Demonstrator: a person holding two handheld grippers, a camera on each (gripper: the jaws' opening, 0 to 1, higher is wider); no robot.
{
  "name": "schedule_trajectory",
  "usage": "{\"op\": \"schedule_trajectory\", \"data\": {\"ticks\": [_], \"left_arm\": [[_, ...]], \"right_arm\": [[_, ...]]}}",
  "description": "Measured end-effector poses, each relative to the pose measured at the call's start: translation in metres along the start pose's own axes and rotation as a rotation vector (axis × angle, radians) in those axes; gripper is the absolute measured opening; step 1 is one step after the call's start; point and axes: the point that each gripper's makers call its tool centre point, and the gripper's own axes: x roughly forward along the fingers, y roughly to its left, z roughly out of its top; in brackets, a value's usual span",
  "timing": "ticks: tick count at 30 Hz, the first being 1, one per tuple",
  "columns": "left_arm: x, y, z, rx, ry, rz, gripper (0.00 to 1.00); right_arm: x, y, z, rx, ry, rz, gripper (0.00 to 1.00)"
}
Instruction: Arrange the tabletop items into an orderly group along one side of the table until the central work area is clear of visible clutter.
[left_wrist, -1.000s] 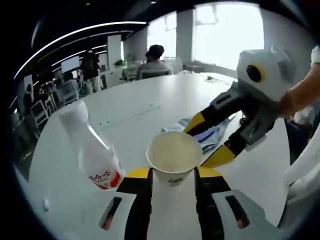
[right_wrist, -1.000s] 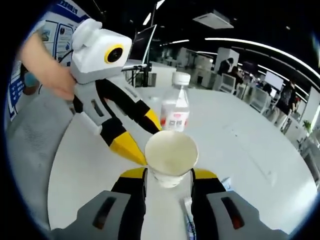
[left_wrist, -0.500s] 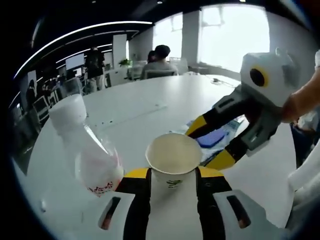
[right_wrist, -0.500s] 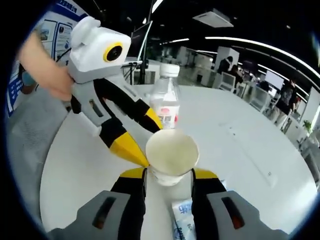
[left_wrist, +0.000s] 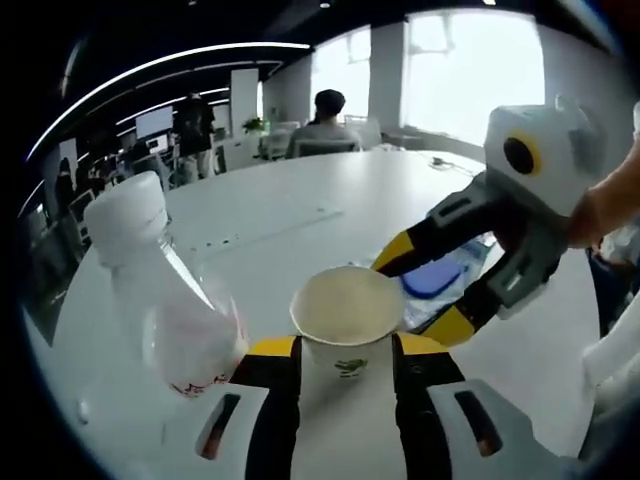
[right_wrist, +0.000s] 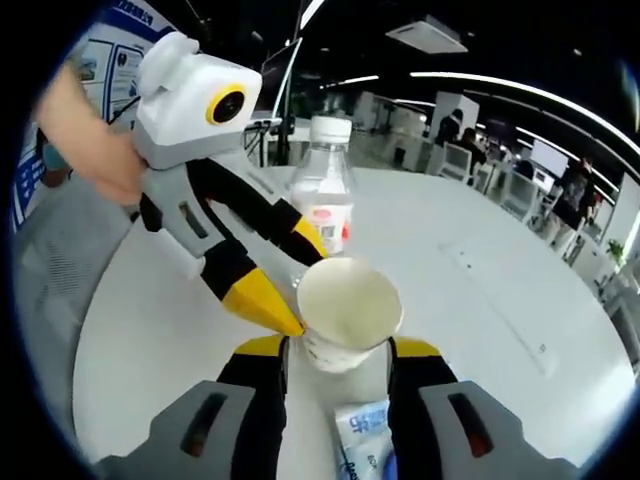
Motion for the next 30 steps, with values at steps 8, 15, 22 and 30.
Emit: {"op": "schedule_trajectory", "data": {"ticks": [8,15,22,30], "left_arm": [[0.0043,-0.0001,0.0010,0.000,-0.001,0.002,0.32],[0.0056,-0.0006,0.0011,0.000,-0.001,0.004,0.32],[0.0050,-0.0012,0.0016,0.005,0.003,0.002,0.33],[0.0027,-0.0047,0.0015,0.029,0.012,0.004,0.36]], "right_arm": [[0.0031,-0.0032,-0.0024,-0.008,0.009,-0.005,0.38],[0.0037,-0.0043,-0.0034,-0.010,0.011,-0.005,0.39],[0.0031,-0.0041,-0.0041,-0.005,0.013,-0.006,0.40],[-0.0024,-0.0071,-0.0068,-0.002,0.021,-0.023,0.45]]}}
